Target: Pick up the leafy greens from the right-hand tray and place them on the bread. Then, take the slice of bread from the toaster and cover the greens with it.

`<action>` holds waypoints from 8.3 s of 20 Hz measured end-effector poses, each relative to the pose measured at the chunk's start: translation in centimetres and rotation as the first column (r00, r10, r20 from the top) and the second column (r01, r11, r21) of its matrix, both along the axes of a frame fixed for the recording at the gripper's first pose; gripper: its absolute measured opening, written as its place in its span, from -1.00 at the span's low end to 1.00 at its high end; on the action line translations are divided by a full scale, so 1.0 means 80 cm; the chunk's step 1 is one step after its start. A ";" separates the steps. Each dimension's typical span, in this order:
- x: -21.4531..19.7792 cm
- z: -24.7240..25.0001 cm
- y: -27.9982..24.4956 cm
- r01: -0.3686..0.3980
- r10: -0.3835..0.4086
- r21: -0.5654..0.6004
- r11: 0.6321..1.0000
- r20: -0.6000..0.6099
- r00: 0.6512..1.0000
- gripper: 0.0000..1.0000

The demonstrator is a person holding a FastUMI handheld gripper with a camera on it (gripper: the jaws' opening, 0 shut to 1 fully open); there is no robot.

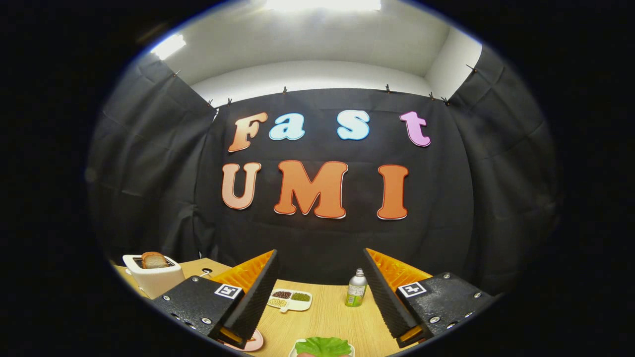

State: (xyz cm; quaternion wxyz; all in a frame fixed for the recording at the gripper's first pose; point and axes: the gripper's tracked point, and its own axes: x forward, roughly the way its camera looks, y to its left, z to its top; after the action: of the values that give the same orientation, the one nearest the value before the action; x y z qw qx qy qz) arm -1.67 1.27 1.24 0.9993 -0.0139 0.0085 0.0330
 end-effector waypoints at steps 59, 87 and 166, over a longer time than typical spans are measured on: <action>-0.056 -0.438 -0.023 -0.177 0.018 -0.028 0.984 -0.968 0.251 -0.07; -0.053 -0.339 0.203 -0.413 0.374 0.213 0.886 -0.853 0.363 -0.85; 0.001 -0.227 0.562 -0.315 0.315 0.264 0.912 -0.941 0.124 0.13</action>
State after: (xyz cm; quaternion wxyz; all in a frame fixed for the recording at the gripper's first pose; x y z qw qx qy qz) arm -1.61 46.23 -16.91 0.7371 0.0087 0.6304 0.2433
